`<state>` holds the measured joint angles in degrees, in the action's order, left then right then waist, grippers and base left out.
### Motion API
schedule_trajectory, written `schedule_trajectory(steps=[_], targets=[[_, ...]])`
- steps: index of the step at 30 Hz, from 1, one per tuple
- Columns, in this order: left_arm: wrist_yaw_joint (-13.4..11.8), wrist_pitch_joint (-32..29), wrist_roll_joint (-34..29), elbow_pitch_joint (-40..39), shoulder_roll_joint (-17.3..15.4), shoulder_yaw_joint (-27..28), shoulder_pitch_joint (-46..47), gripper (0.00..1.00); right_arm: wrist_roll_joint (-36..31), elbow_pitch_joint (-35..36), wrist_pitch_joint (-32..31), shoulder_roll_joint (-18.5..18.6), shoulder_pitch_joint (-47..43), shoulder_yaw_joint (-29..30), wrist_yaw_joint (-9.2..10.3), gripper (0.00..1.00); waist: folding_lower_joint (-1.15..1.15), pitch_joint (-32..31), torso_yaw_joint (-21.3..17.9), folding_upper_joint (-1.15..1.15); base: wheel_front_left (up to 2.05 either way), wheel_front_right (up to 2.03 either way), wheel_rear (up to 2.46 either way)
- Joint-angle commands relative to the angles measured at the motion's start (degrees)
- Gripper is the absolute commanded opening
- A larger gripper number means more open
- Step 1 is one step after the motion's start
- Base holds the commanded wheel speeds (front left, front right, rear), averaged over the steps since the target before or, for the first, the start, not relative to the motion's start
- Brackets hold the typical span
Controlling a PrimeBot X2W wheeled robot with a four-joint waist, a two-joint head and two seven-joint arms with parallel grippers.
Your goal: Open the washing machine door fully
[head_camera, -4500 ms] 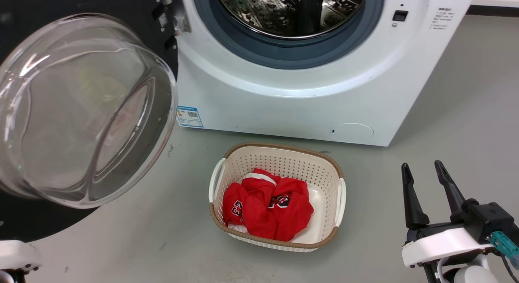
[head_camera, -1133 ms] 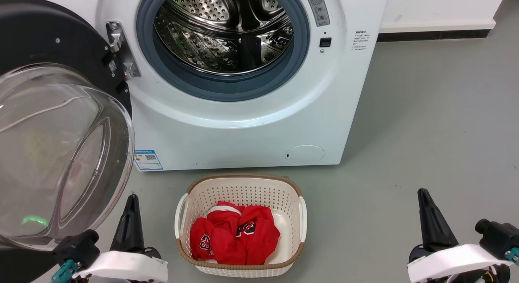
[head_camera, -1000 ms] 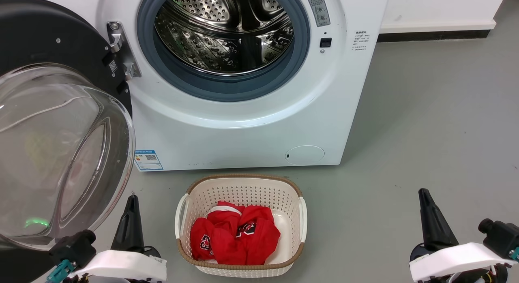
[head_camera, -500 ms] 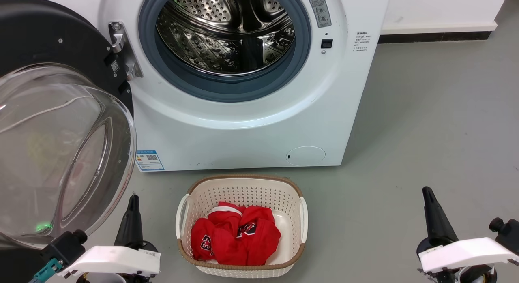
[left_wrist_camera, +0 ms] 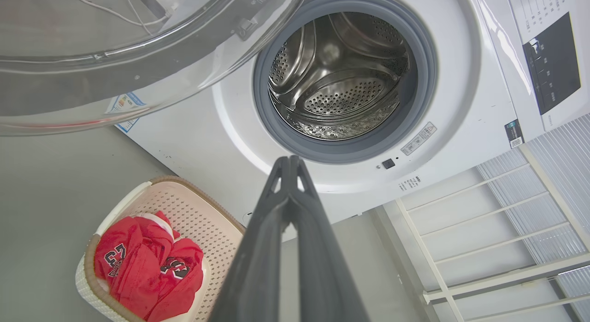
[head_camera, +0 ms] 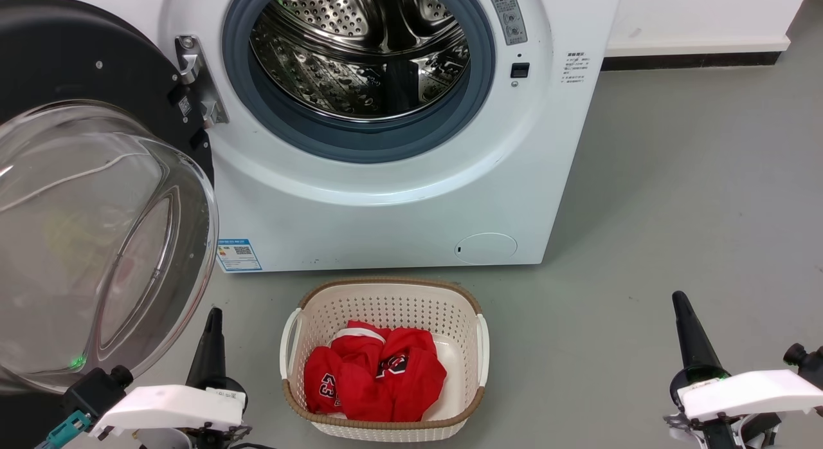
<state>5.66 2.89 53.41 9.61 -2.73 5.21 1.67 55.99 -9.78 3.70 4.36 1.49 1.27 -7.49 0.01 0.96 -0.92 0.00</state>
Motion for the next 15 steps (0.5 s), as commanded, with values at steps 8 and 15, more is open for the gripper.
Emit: schedule_trajectory(steps=[8,15], targets=[[0.62,-1.64,6.68,0.37,-0.17,0.31,2.09,0.0,6.77,-0.31,-1.33,0.45,1.86,0.49,-0.01,0.0,0.0,-0.09,0.11,0.0,0.0,0.0,0.0],[0.85,-2.72,11.17,0.94,-0.18,0.47,2.56,0.0,11.2,-0.83,-2.32,0.45,2.35,0.81,-0.01,0.0,0.0,-0.17,0.2,0.0,0.0,0.0,0.0]])
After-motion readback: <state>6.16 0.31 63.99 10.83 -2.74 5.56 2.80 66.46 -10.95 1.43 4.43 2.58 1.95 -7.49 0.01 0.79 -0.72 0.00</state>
